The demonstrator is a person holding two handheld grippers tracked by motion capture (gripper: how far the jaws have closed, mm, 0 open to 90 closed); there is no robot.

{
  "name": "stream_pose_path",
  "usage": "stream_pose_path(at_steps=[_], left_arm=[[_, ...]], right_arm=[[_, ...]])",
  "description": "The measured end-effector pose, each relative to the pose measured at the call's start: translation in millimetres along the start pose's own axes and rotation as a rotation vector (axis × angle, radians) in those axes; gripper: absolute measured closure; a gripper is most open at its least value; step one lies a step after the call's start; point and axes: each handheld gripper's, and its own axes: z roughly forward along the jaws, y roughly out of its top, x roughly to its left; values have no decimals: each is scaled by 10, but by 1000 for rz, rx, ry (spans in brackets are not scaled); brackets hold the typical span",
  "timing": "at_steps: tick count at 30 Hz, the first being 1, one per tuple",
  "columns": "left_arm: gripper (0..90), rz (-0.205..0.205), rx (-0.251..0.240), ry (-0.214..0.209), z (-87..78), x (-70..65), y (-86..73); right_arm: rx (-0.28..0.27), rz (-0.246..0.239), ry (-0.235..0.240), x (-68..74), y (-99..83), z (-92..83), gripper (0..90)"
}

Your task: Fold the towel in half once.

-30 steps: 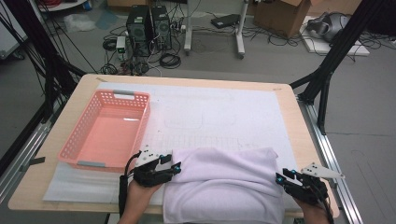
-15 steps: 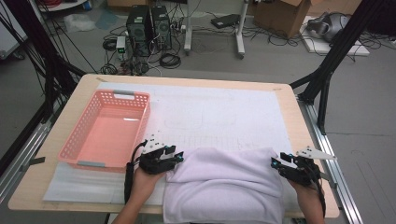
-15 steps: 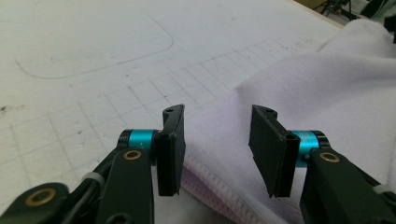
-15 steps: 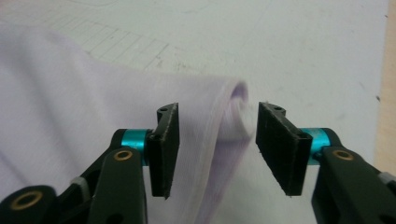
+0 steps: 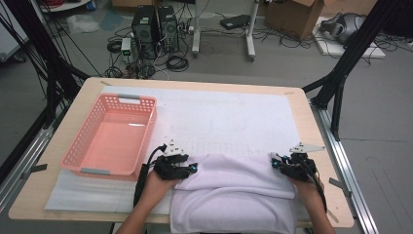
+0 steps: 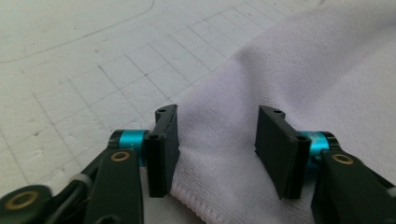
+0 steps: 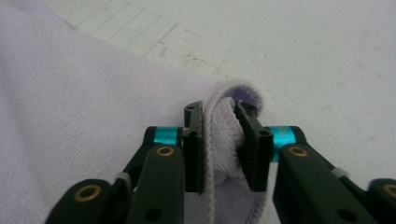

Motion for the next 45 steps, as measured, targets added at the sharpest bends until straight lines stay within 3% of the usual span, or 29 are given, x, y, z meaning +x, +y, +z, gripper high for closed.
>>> stream_pose_path(at_steps=[1, 3, 5, 6, 9, 14, 16, 19, 21, 23, 24, 26, 28, 30, 33, 36, 37, 39, 40, 41, 42, 44, 45], left_arm=[[765, 32, 10, 1, 8, -36, 3], [854, 36, 24, 20, 3, -68, 22], [862, 6, 6, 30, -37, -39, 37], [863, -35, -42, 33, -88, -7, 51], [868, -93, -139, 52, -211, 61, 102], [869, -79, -231, 118, -269, 93, 193], [868, -89, -284, 124, -289, 115, 263], [855, -104, -248, 102, -232, 134, 291], [777, -85, -195, 122, -183, 129, 253], [613, -108, -180, 146, -177, 174, 204], [583, -108, -180, 146, -177, 174, 204], [519, -152, -198, 140, -172, 251, 185], [498, -140, -190, 130, -131, 261, 197], [473, -144, -151, 108, -49, 284, 208], [447, -160, -103, 110, 64, 324, 194], [430, -175, -20, 108, 185, 340, 163], [430, -164, -19, 118, 182, 329, 167], [472, -137, -5, 158, 184, 295, 171], [595, -117, 2, 164, 172, 297, 171], [743, -137, -2, 118, 160, 316, 165], [833, -152, -2, 121, 156, 323, 165], [849, -144, -19, 154, 137, 317, 176], [851, -163, -41, 162, 126, 327, 184]], right_arm=[[1, -14, -7, 23, 2, -5, 787], [-5, -26, -20, 42, -5, -26, 796], [-28, -9, -27, 33, -27, -73, 802], [-45, 9, -38, 19, -41, -112, 803], [-118, 38, -54, -43, -71, -225, 804], [-261, 13, -85, -6, -42, -355, 800], [-284, -2, -107, 12, -29, -391, 790], [-199, -21, -127, 9, -37, -306, 655], [-155, 13, -122, -15, -58, -278, 571], [-159, 54, -126, -55, -58, -317, 490], [-174, 75, -132, -80, -51, -353, 461], [-212, 117, -126, -127, -24, -422, 445], [-206, 131, -113, -174, 19, -438, 448], [-155, 123, -101, -223, 82, -370, 449], [-43, 104, -74, -269, 160, -161, 445], [61, 68, -53, -256, 160, 23, 451], [92, 56, -45, -242, 139, 71, 483], [82, 49, -47, -224, 97, 75, 540], [78, 41, -38, -224, 84, 58, 673], [75, 38, -14, -225, 80, 47, 775], [74, 25, -7, -208, 75, 40, 789], [65, -6, -22, -183, 71, 35, 819], [51, -9, -26, -188, 67, 34, 822]])
